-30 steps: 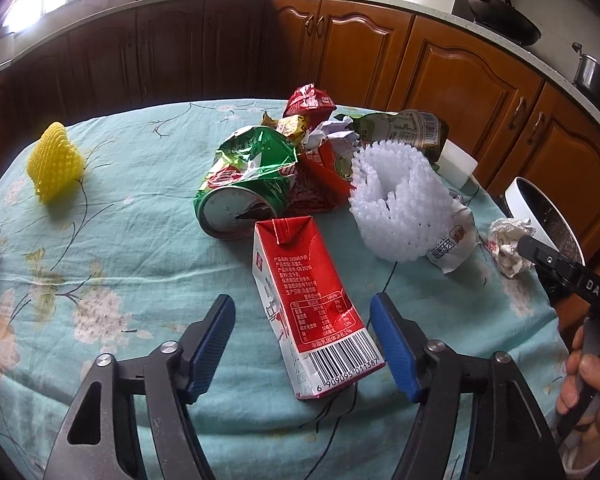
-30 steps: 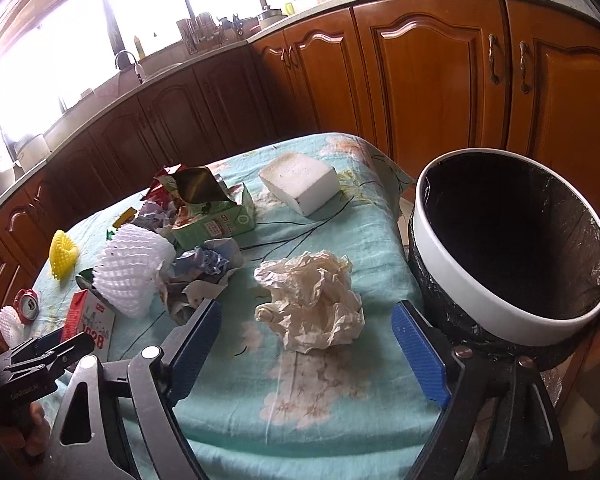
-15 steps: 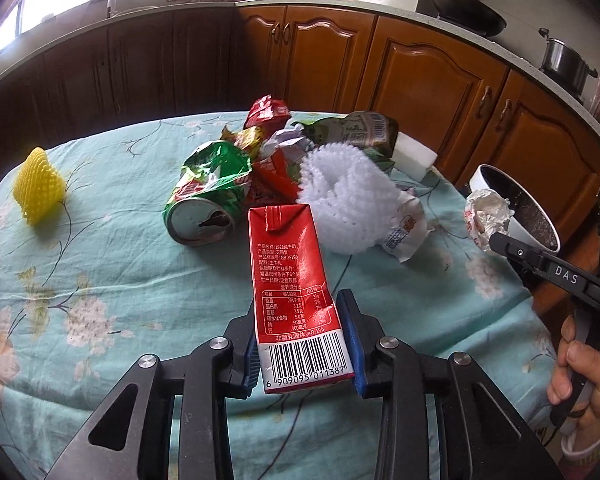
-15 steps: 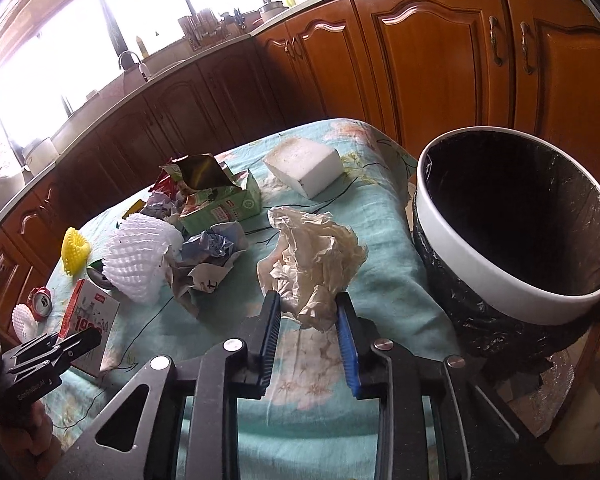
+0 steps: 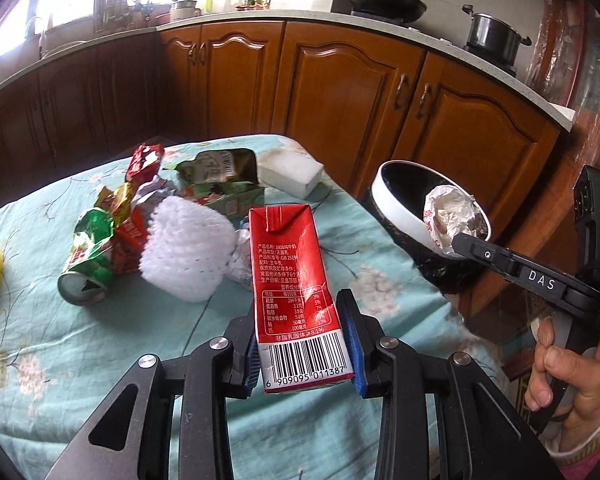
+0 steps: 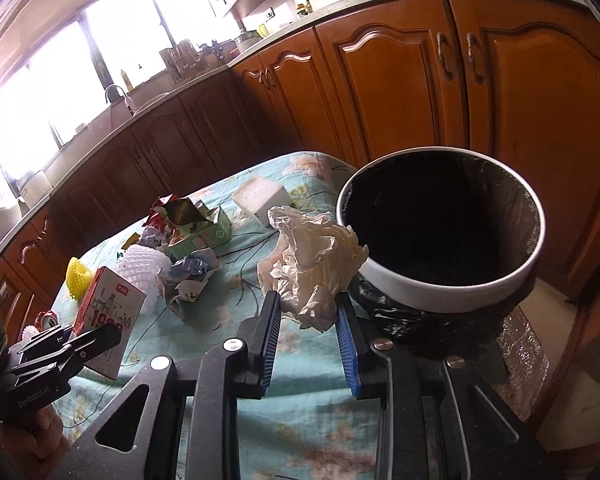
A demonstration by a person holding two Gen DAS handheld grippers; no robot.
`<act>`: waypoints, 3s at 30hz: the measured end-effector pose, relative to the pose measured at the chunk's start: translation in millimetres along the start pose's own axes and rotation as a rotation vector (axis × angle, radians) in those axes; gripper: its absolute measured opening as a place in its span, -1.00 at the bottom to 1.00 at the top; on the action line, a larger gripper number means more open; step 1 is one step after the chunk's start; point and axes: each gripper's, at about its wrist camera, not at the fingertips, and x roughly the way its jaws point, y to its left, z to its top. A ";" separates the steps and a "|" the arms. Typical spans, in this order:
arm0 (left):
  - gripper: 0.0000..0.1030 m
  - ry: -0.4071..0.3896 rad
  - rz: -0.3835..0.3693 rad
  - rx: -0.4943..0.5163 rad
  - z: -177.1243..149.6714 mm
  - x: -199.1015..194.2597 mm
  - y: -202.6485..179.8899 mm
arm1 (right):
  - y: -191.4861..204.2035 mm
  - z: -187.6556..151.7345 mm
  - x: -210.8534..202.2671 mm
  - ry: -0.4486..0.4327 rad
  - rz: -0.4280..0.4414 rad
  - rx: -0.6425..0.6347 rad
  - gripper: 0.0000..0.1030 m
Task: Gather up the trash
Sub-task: 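Carry both items over the bin and open both tools to drop them, then grasp the white foam net with the left tool while the right tool grasps crumpled paper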
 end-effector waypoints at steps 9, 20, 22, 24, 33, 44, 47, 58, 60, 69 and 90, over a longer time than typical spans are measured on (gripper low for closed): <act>-0.35 0.006 -0.050 0.089 31.4 31.6 -34.7 | -44.8 11.9 -24.7 -0.044 -0.065 0.053 -0.46; -0.35 0.053 -0.120 0.191 87.2 97.6 -76.7 | -81.8 40.9 -24.8 -0.048 -0.115 0.076 -0.46; -0.35 0.068 -0.129 0.209 97.3 110.7 -82.8 | -87.7 47.1 -21.3 -0.036 -0.119 0.076 -0.46; -0.35 0.078 -0.137 0.223 106.9 123.1 -89.7 | -92.3 51.5 -17.8 -0.022 -0.123 0.070 -0.46; -0.35 0.160 -0.168 0.267 138.5 185.2 -113.2 | -114.7 61.1 1.9 0.033 -0.142 0.072 -0.45; -0.34 0.210 -0.170 0.279 151.4 233.5 -127.1 | -124.3 66.5 18.5 0.085 -0.154 0.072 -0.39; -0.32 0.217 -0.166 0.280 145.1 229.0 -131.8 | -124.9 67.7 21.8 0.100 -0.156 0.070 -0.18; 0.22 0.121 -0.176 0.141 129.0 187.5 -95.9 | -122.2 59.7 -1.1 0.022 -0.140 0.115 0.54; 0.30 0.110 -0.182 0.084 117.4 176.1 -80.5 | -117.0 54.6 -8.7 -0.005 -0.134 0.130 0.71; 0.36 0.051 -0.149 -0.069 64.3 115.3 -24.4 | -76.2 21.4 -18.6 -0.057 -0.054 0.177 0.88; 0.46 -0.055 0.024 -0.232 5.0 5.7 80.4 | 25.0 -15.4 14.7 0.046 0.107 0.096 0.88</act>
